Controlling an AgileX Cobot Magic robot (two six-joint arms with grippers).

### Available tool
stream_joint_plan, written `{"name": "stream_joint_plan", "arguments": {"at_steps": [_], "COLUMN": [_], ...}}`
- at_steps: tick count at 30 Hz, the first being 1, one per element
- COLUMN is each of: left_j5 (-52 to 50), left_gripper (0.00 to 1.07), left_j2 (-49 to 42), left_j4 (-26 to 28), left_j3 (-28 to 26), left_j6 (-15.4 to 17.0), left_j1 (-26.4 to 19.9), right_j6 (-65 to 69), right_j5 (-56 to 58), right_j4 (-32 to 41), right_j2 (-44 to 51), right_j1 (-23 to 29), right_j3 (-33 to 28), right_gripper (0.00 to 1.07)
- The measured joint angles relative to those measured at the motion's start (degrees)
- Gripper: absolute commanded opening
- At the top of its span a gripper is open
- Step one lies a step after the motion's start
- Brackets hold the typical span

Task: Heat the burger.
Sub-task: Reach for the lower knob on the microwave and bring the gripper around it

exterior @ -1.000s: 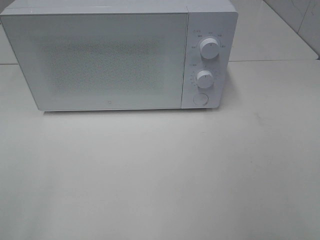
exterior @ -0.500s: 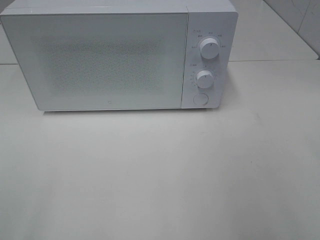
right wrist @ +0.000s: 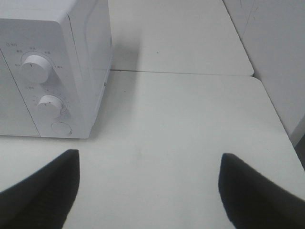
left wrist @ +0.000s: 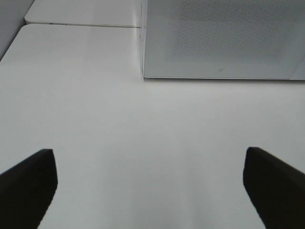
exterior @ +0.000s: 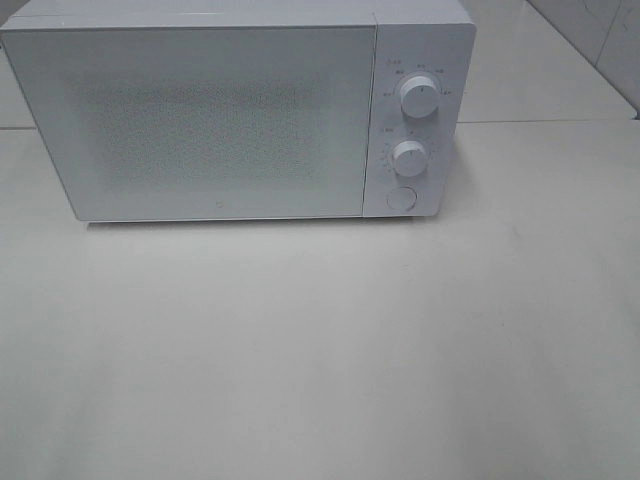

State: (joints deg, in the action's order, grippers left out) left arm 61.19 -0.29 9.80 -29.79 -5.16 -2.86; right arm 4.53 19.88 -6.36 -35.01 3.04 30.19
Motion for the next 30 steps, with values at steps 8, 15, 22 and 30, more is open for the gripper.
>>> {"name": "stream_joint_plan", "arguments": {"at_steps": [8,15,22,30], "left_j5": [0.0,0.0,0.0,0.0], "left_gripper": [0.98,0.98,0.98,0.98], "left_j2": [0.0,0.0,0.0,0.0], "left_j4": [0.0,0.0,0.0,0.0], "left_j3": [0.0,0.0,0.0,0.0], "left_j6": [0.0,0.0,0.0,0.0], "left_j1": [0.0,0.0,0.0,0.0], "right_j6": [0.11,0.57,0.63,0.63], "right_j5": [-8.65,-17.42,-30.48,-46.7], "right_j4": [0.0,0.0,0.0,0.11], "right_j2": [-6.47,-11.12,-15.47,-20.11], "right_j1": [0.0,0.0,0.0,0.0], "right_j3": [0.0,-2.12,-8.14,-13.41], "right_gripper": [0.76,0.76,0.76,0.76]}}
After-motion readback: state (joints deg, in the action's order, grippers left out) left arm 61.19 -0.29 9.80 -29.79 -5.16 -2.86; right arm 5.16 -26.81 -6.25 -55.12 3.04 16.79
